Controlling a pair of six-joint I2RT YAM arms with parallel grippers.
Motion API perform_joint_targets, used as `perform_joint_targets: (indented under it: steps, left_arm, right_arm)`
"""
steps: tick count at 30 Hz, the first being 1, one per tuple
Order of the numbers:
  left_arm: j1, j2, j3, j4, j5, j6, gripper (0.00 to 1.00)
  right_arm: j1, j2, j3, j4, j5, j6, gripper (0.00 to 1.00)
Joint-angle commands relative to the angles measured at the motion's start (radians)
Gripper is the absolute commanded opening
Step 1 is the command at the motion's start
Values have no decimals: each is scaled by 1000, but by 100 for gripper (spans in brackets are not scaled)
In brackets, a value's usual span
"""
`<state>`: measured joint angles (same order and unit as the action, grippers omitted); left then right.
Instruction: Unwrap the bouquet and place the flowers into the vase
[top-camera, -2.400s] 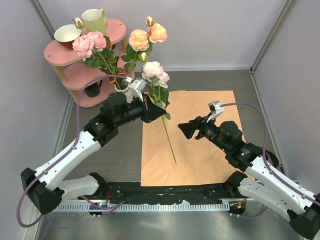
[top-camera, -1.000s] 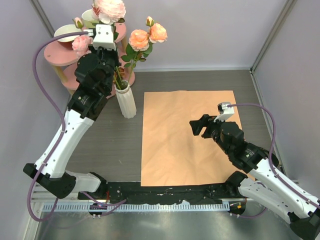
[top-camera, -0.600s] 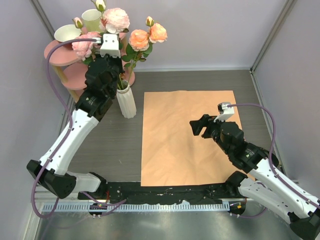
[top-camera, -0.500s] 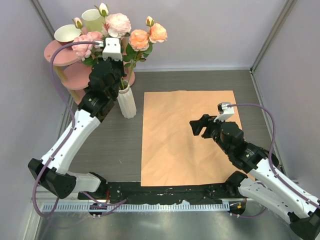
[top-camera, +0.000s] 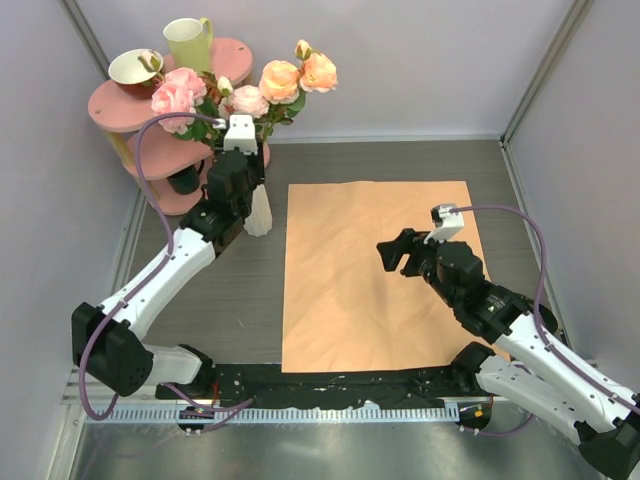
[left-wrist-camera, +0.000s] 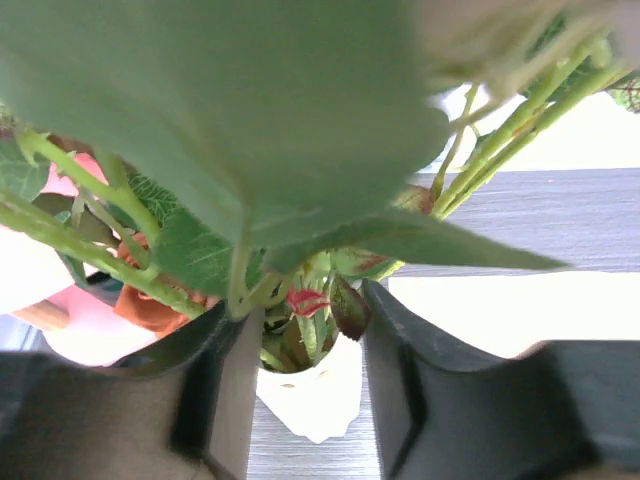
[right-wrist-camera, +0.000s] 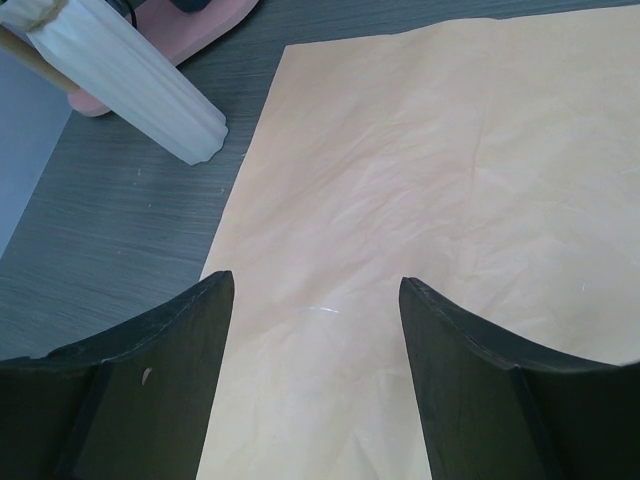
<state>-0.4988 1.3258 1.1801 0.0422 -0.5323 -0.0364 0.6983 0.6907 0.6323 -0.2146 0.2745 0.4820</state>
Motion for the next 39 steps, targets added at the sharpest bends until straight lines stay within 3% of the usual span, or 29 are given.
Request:
perform_joint_targets:
  steps: [1, 4, 10, 22, 29, 39]
  left_arm:
    - [3, -14, -2, 35, -35, -45, 66]
    - [3, -49, -4, 9, -29, -63, 85]
    - [3, -152, 38, -111, 60, -117, 95]
    - [3, -416, -6, -340, 328, -342, 99]
    - [3, -626, -191, -370, 509, -486, 100]
    - [3, -807, -293, -481, 568, -525, 100]
  right_arm:
    - [1, 13, 30, 23, -3, 15, 73]
    - [1, 21, 30, 24, -3, 18, 73]
    - [1, 52, 35, 32, -15, 21, 73]
    - [0, 128, 43, 37, -32, 44, 73]
    - [1, 132, 89, -80, 101, 29, 73]
    - [1, -32, 130, -282, 302, 4, 75]
